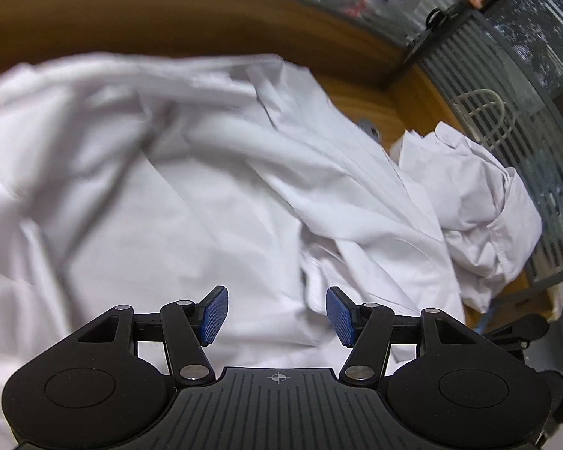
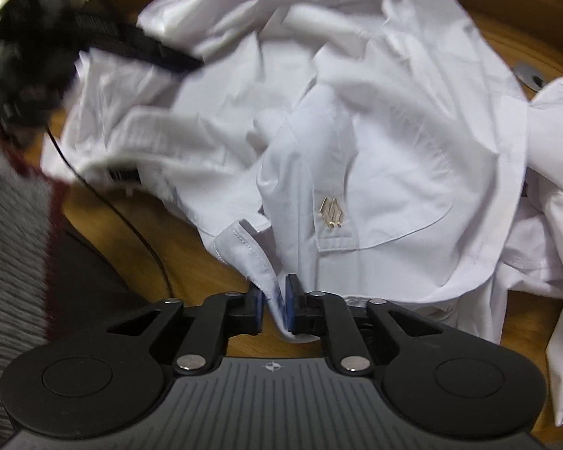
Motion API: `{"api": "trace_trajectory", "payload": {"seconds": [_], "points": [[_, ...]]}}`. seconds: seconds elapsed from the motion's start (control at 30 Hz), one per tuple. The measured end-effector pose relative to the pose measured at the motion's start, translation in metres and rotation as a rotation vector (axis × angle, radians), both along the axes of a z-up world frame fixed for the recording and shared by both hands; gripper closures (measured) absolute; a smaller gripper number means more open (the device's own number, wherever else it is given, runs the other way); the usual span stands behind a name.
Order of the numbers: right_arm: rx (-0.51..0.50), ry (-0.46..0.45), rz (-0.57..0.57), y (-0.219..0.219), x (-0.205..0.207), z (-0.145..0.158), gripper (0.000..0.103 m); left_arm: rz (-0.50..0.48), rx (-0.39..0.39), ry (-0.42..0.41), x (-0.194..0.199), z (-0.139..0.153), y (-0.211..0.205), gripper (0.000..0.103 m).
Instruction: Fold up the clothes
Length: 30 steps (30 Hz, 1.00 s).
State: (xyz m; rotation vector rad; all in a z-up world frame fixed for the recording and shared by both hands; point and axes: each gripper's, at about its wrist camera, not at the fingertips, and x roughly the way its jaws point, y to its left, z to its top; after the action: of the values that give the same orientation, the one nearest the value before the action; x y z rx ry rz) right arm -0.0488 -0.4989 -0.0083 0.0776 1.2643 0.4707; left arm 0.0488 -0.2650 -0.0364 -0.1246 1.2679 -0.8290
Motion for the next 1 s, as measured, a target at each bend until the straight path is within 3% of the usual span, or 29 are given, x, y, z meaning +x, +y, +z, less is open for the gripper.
{"api": "trace_trajectory", "payload": {"seconds": [0.1,0.3,0.4,0.43,0.57,0.77,1.0], "points": [[0.049,-0.027,-0.072,-0.012,-0.003,0.015,0.081,0.014,-0.015,0.085,0.0,-0.016,-0.014,0.043],[0.137,-0.075,-0.224,-0.031,-0.019,0.03,0.07,0.059,-0.043,0.18,0.001,-0.036,-0.033,0.043],[0.169,-0.1,-0.321,-0.04,-0.034,0.032,0.05,0.092,-0.059,0.241,0.003,-0.046,-0.039,0.043],[0.183,-0.11,-0.36,-0.045,-0.039,0.032,0.048,0.105,-0.063,0.266,0.004,-0.049,-0.04,0.043],[0.307,-0.115,-0.575,-0.072,-0.062,0.028,0.048,0.145,-0.061,0.329,0.006,-0.058,-0.041,0.043],[0.391,-0.109,-0.914,-0.093,-0.093,0.001,0.043,0.216,-0.088,0.393,0.006,-0.067,-0.041,0.043],[0.47,-0.049,-1.07,-0.088,-0.097,-0.035,0.043,0.276,-0.065,0.448,0.001,-0.075,-0.053,0.043]]}}
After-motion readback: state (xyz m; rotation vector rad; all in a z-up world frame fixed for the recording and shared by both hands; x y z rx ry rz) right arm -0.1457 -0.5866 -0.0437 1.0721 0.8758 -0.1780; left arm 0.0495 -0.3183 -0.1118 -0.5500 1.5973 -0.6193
